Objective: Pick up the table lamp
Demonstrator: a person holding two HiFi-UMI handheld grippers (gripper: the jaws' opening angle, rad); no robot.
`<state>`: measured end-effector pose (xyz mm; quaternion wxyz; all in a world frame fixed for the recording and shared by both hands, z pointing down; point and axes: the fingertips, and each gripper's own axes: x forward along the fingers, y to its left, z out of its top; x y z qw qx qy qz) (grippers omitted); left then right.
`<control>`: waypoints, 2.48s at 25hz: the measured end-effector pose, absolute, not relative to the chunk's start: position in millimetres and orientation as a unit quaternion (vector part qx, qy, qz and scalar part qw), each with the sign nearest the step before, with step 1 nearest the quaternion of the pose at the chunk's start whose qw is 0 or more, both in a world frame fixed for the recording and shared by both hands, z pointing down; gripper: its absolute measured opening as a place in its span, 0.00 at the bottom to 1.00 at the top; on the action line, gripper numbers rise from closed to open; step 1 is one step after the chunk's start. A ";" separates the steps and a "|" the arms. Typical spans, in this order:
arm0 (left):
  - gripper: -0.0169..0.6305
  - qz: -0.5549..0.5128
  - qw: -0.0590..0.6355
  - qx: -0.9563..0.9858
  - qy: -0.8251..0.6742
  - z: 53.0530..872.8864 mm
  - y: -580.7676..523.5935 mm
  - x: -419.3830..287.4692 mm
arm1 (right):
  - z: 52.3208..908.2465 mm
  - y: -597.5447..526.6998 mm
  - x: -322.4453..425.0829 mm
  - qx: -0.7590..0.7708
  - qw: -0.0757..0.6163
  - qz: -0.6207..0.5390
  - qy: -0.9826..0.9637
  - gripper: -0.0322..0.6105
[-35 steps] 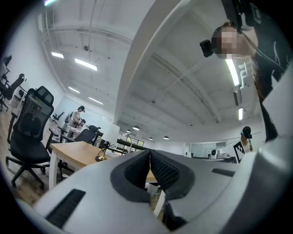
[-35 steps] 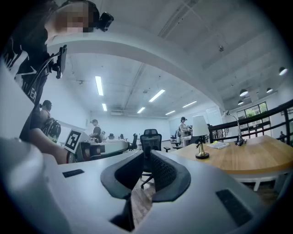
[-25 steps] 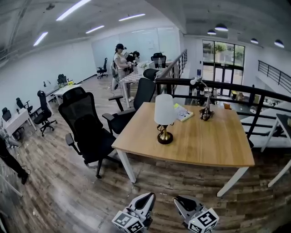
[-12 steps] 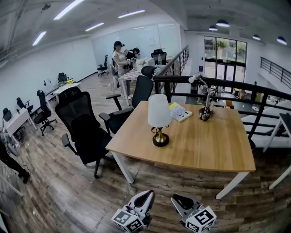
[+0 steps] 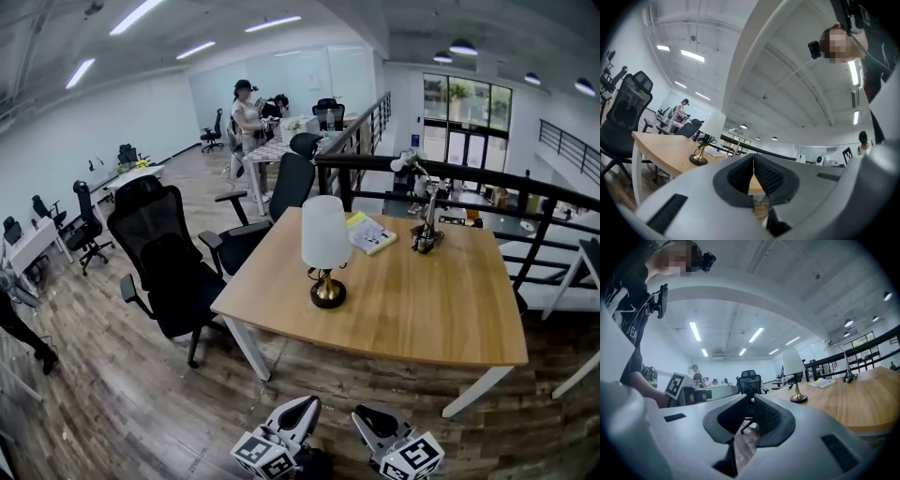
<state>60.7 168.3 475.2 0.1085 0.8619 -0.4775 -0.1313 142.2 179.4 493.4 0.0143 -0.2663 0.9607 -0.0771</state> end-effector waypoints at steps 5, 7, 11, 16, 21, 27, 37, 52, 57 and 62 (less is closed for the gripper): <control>0.04 -0.131 0.108 0.876 -0.452 472.2 130.0 73.4 | 490.8 145.5 146.5 -0.285 0.014 -0.076 0.955 0.14; 0.04 -0.129 0.100 0.882 -0.443 470.2 111.6 73.1 | 490.2 128.4 143.7 -0.290 0.013 -0.071 0.954 0.14; 0.04 -0.133 0.101 0.882 -0.440 467.1 78.5 62.7 | 489.6 97.0 130.9 -0.292 0.013 -0.074 0.953 0.14; 0.04 -0.140 0.121 0.876 -0.444 478.4 41.3 45.6 | 498.2 61.7 112.4 -0.287 0.004 -0.082 0.955 0.14; 0.04 -0.141 0.131 0.875 -0.444 484.6 -3.1 26.9 | 509.2 22.5 94.3 -0.289 -0.008 -0.096 0.953 0.14; 0.04 -0.147 0.138 0.881 -0.429 478.8 -53.0 16.8 | 512.5 -20.0 79.6 -0.298 -0.017 -0.098 0.950 0.14; 0.04 -0.156 0.163 0.894 -0.387 483.3 -111.8 1.0 | 528.9 -75.6 51.6 -0.318 -0.030 -0.108 0.941 0.14; 0.04 -0.204 0.229 0.887 -0.345 497.6 -157.4 -8.4 | 563.4 -106.1 21.8 -0.327 -0.053 -0.120 0.936 0.14; 0.09 -0.235 0.249 0.883 -0.320 494.7 -174.2 -9.9 | 572.1 -120.2 13.2 -0.319 -0.061 -0.123 0.938 0.14; 0.21 -0.261 0.264 0.878 -0.303 495.8 -193.5 -14.7 | 581.0 -136.6 9.5 -0.317 -0.062 -0.131 0.937 0.14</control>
